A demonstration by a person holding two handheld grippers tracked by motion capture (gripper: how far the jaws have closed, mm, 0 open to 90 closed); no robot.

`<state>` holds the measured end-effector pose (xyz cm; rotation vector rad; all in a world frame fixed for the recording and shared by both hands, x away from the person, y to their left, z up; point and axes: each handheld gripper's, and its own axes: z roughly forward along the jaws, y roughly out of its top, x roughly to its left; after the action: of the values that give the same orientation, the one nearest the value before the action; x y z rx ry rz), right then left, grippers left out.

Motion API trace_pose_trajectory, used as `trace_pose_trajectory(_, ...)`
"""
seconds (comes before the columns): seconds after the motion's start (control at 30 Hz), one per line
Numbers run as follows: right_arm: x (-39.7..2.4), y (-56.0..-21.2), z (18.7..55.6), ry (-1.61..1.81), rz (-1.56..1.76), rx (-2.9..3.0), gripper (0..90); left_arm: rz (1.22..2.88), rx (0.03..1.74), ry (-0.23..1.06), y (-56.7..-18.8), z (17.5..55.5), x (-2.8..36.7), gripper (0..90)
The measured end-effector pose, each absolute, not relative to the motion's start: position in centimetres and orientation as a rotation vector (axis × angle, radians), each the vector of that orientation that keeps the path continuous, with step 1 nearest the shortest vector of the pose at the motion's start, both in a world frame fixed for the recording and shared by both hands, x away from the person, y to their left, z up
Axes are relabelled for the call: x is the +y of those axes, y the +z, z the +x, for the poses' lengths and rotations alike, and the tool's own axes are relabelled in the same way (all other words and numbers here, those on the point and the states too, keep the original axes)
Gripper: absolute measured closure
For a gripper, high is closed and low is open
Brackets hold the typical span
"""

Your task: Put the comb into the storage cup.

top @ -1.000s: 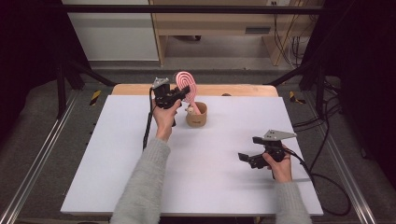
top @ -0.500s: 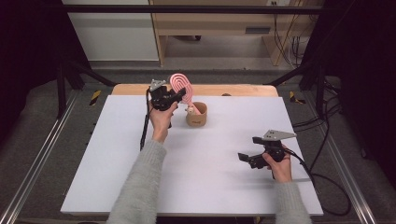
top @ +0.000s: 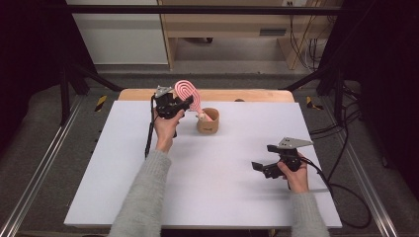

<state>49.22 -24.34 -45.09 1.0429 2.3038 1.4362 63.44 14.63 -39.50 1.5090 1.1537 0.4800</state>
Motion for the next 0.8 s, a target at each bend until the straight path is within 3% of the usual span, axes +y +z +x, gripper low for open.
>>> trace_pose_trajectory(0.8,-24.4,-45.0,49.2,1.442,1.044,2.293,0.6,1.657,1.051,0.499,-37.8,60.5,15.7,8.9)
